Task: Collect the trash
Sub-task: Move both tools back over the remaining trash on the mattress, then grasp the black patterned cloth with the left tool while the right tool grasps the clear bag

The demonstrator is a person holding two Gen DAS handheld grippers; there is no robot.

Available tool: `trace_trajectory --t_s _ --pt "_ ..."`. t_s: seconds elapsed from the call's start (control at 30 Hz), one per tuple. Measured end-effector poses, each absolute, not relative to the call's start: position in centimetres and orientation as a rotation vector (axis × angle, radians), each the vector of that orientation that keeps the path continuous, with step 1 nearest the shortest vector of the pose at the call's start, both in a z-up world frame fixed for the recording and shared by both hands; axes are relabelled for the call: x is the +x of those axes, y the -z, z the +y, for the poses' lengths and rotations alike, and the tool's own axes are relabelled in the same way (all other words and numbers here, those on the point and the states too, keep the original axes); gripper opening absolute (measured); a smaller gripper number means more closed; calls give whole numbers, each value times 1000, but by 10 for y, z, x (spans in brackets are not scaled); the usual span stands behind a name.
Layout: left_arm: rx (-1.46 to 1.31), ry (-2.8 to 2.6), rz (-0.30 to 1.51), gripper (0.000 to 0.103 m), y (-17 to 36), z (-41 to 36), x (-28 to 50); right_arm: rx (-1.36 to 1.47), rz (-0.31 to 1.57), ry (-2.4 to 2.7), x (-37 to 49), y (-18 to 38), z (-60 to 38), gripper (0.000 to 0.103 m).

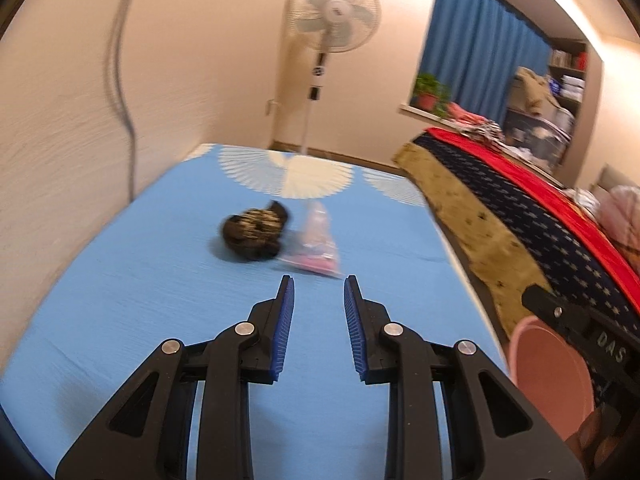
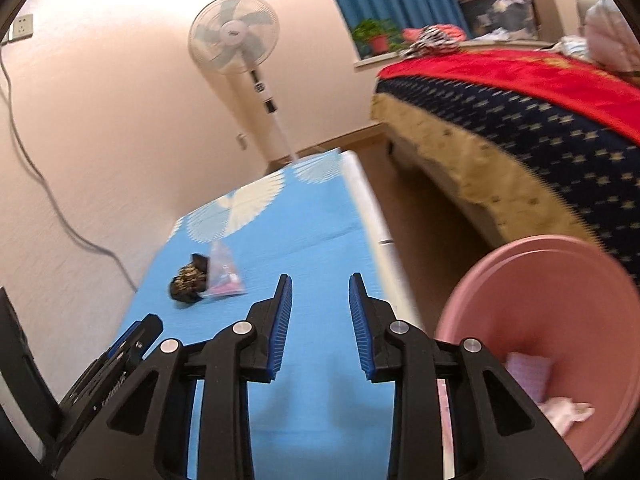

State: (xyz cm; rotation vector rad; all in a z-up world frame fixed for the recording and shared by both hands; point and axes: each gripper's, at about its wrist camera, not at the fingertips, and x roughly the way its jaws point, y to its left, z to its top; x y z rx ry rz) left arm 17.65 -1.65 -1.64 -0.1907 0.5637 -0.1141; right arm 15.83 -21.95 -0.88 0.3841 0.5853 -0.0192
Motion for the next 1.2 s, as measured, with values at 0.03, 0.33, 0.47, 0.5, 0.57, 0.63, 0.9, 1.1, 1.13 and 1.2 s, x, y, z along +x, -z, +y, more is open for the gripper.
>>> trace_trajectory --t_s 0.03,0.33,0.47,0.5,0.57,0.63,0.9,1.1,1.13,1.2 --pt "-194 99 564 26 17 -10 182 392 586 6 164 11 -215 29" --pt "-227 40 578 26 28 28 233 426 655 -131 234 41 -169 30" --pt "-254 21 614 29 38 40 256 437 695 -155 266 57 -159 39" --pt "-254 19 626 34 42 41 262 449 708 -164 275 61 -157 45" --pt "-258 14 637 40 46 43 271 463 729 -190 290 65 -154 50" --pt "-285 30 649 44 49 46 279 449 744 -196 301 66 -148 50" --pt "-356 57 762 45 65 54 307 409 801 -258 321 74 -131 29" --pt "-359 124 767 14 68 47 305 401 772 -272 312 71 -131 1" --pt "-355 124 762 11 68 46 305 396 767 -264 309 70 -134 1" --pt "-344 131 751 7 66 44 302 387 760 -243 302 67 -140 1"
